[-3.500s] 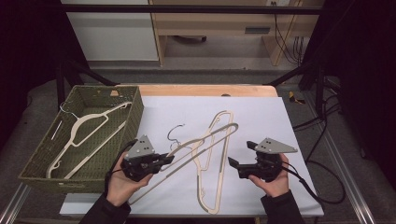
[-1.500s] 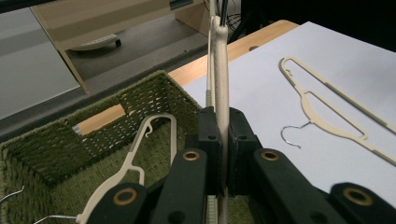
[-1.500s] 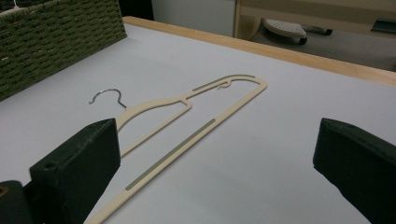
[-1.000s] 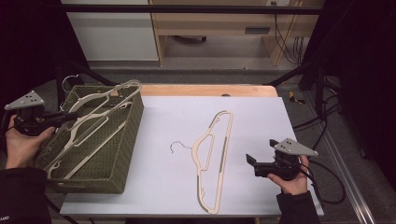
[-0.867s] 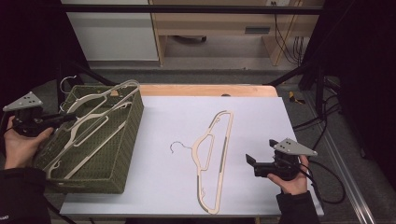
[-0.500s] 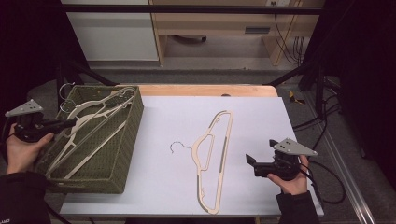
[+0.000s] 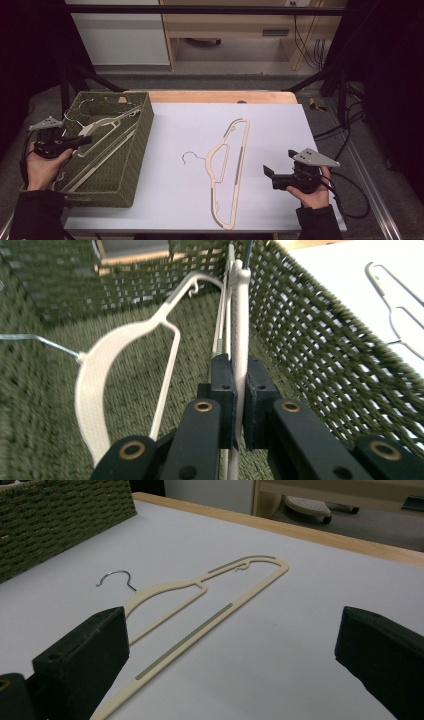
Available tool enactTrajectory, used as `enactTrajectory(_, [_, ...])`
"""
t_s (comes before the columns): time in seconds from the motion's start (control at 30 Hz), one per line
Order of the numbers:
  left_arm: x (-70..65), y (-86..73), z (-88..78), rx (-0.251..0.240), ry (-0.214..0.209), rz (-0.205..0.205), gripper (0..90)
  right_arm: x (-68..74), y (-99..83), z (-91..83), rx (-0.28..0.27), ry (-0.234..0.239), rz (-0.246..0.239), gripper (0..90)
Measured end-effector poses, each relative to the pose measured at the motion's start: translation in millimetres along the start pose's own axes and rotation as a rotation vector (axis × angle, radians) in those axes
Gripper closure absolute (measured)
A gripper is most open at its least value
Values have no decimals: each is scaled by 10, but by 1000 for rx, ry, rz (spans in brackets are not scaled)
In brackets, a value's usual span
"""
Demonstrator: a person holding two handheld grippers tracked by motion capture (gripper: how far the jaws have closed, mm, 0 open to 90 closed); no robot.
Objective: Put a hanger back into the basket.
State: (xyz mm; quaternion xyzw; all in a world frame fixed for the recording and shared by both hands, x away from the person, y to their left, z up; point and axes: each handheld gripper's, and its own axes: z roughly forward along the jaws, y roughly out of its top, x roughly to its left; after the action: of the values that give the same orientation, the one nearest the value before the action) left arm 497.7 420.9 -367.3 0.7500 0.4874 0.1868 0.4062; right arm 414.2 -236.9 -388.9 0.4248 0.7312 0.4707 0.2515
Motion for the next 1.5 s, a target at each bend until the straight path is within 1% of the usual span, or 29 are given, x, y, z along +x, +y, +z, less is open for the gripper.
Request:
enactTrajectory(0.03, [-3,-6,24,-6,-3,-21,849,1,0,2,0,0,0,16])
enactTrajectory(0.13, [14,-13,28,5,7,-28,844,0,1,1,0,0,2,17])
enactTrajectory(0.17, [18,-18,30,18,36,1,843,-1,1,0,-1,1,3,18])
enactTrajectory(0.2, [11,-24,37,18,56,0,839,-1,1,-2,0,3,2,18])
enactTrajectory(0.23, [20,-28,36,15,65,5,838,0,1,-3,-1,3,2,18])
enactTrajectory(0.27, [23,-32,38,12,67,-7,836,2,1,-5,-2,3,4,18])
enactTrajectory(0.3, [28,-33,43,11,89,-5,834,2,2,-5,-1,4,6,18])
enactTrajectory(0.37, [35,-32,52,17,114,-4,830,2,2,-6,-1,5,5,18])
enactTrajectory(0.4, [48,-28,55,25,138,3,827,0,2,-5,-1,4,6,18])
enactTrajectory(0.5, [85,-27,69,40,172,-8,817,-2,2,-5,0,5,7,19])
enactTrajectory(0.53, [96,-29,83,60,204,-14,811,-1,2,-5,0,6,7,19])
enactTrajectory(0.57, [122,-35,93,85,231,-5,805,0,1,-1,-1,6,5,19])
enactTrajectory(0.67, [179,-61,111,112,256,-39,795,5,-1,9,3,8,6,20])
enactTrajectory(0.7, [198,-74,112,116,254,-46,792,0,-3,9,7,11,-2,20])
enactTrajectory(0.77, [215,-93,123,126,255,-60,765,6,-1,14,6,13,9,21])
enactTrajectory(0.83, [229,-111,138,169,269,-59,703,9,-2,19,6,12,11,22])
enactTrajectory(0.87, [237,-119,141,185,281,-56,690,6,-4,19,7,14,5,22])
enactTrajectory(0.93, [250,-142,149,191,280,-65,648,11,-6,27,7,14,3,22])
enactTrajectory(1.0, [255,-157,158,196,291,-73,608,7,-8,29,11,18,-1,22])
enactTrajectory(1.03, [264,-165,155,214,291,-57,590,8,-8,31,12,18,-1,22])
enactTrajectory(1.07, [263,-176,157,219,291,-63,588,12,-9,36,10,15,6,22])
enactTrajectory(1.13, [278,-192,152,223,294,-64,561,14,-9,36,13,16,6,22])
enactTrajectory(1.17, [285,-201,147,223,298,-69,552,14,-9,36,12,18,6,22])
enactTrajectory(1.2, [286,-207,140,219,296,-82,542,14,-8,38,12,18,7,22])
enactTrajectory(1.23, [288,-207,123,217,292,-84,530,13,-9,39,13,17,6,22])
enactTrajectory(1.3, [278,-205,94,202,294,-78,514,15,-10,43,14,16,8,23])
enactTrajectory(1.33, [260,-200,81,186,293,-87,508,17,-10,44,15,17,10,22])
enactTrajectory(1.37, [252,-191,52,181,283,-76,507,17,-10,45,15,18,9,23])
enactTrajectory(1.5, [137,-129,-46,100,261,-59,465,22,-9,43,12,23,15,29])
